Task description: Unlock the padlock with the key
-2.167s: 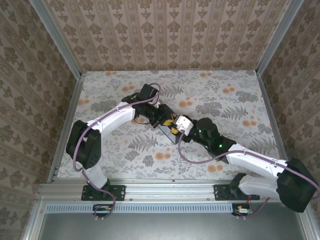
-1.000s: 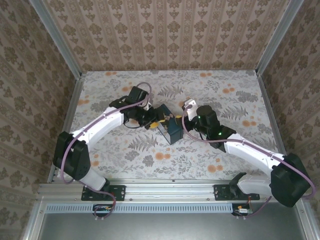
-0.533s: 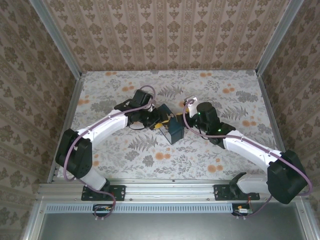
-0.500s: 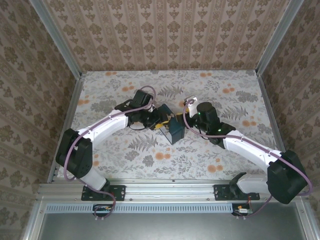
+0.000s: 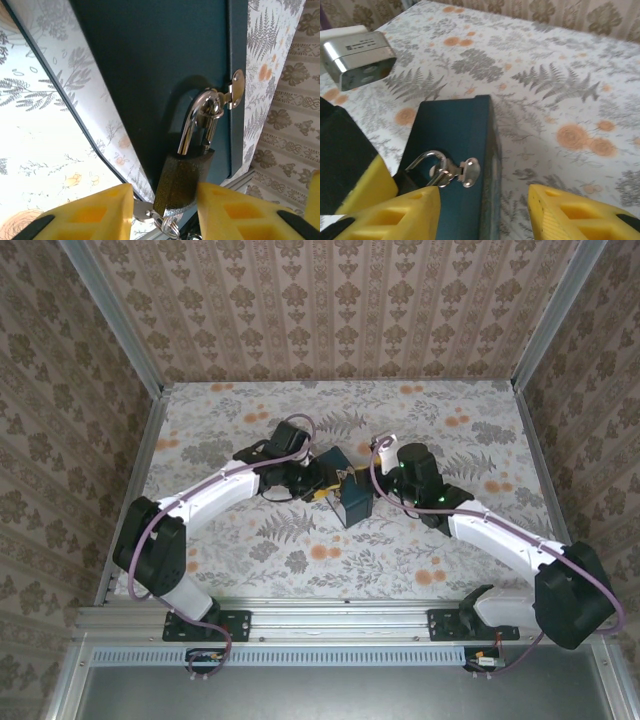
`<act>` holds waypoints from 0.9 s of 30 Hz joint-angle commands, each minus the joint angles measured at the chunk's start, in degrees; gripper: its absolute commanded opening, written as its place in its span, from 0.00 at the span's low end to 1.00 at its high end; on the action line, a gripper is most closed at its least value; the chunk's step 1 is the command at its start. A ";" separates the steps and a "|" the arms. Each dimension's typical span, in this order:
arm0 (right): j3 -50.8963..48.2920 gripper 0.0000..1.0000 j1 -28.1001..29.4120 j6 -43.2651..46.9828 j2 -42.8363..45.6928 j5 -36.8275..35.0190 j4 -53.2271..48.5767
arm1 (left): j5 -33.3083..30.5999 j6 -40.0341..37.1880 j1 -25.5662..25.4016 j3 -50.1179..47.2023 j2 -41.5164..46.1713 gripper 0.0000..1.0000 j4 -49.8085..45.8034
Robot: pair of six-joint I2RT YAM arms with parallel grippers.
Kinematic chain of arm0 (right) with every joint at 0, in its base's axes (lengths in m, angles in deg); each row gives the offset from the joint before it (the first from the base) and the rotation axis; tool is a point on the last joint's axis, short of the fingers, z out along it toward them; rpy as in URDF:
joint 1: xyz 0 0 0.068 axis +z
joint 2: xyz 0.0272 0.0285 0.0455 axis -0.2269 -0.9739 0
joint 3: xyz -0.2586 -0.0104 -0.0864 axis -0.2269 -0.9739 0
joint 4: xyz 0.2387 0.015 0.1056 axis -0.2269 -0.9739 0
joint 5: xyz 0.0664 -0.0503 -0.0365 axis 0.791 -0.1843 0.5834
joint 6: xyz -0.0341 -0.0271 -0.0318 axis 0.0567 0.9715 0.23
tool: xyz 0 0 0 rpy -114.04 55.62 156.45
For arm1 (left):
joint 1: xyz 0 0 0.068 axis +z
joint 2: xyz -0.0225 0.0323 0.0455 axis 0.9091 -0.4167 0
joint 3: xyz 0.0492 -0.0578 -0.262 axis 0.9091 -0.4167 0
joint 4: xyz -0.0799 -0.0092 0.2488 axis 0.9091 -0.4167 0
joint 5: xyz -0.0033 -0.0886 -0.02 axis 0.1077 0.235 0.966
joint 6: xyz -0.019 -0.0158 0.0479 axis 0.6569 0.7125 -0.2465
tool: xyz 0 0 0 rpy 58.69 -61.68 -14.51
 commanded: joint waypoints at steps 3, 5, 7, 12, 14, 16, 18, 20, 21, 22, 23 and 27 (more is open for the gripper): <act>3.60 0.41 -0.46 -6.36 -5.24 7.35 -3.94 | 0.74 -0.27 0.00 1.57 0.58 0.40 -0.62; 4.99 0.33 -0.73 -8.69 -6.83 7.98 -5.21 | 0.75 -0.40 -0.02 1.32 0.29 0.40 0.13; 5.87 0.29 -0.75 -9.51 -8.28 7.63 -6.32 | 0.87 -0.62 0.34 1.12 0.19 0.40 0.56; 8.94 0.25 -0.84 -7.81 -10.25 8.07 -10.85 | 3.09 -2.15 1.12 1.46 -0.74 0.40 2.47; 10.13 0.23 -0.83 -7.39 -11.39 9.45 -12.25 | 4.20 -2.34 1.04 2.58 -1.36 0.40 3.29; 10.66 0.21 -0.84 -7.29 -12.12 9.94 -13.11 | 4.28 -3.25 1.05 3.93 -1.81 0.40 2.15; 10.36 0.20 -0.84 -7.87 -12.58 10.25 -12.45 | 4.56 -4.31 1.04 4.85 -2.30 0.39 1.21; 10.18 0.20 -0.83 -8.55 -13.02 11.20 -11.83 | 4.93 -4.37 1.04 5.34 -2.52 0.38 0.96; 10.13 0.20 -0.84 -8.84 -13.29 11.58 -11.54 | 5.11 -4.29 1.04 5.43 -2.55 0.38 0.98; 10.04 0.20 -0.83 -9.11 -13.59 11.85 -11.41 | 5.27 -4.10 1.04 5.44 -2.55 0.37 1.08; 9.96 0.20 -0.84 -9.22 -13.82 11.89 -11.31 | 5.37 -3.85 1.04 5.42 -2.37 0.37 1.28; 9.70 0.20 -0.84 -9.75 -14.37 11.90 -11.00 | 5.55 -3.62 1.04 6.68 -1.80 0.37 0.99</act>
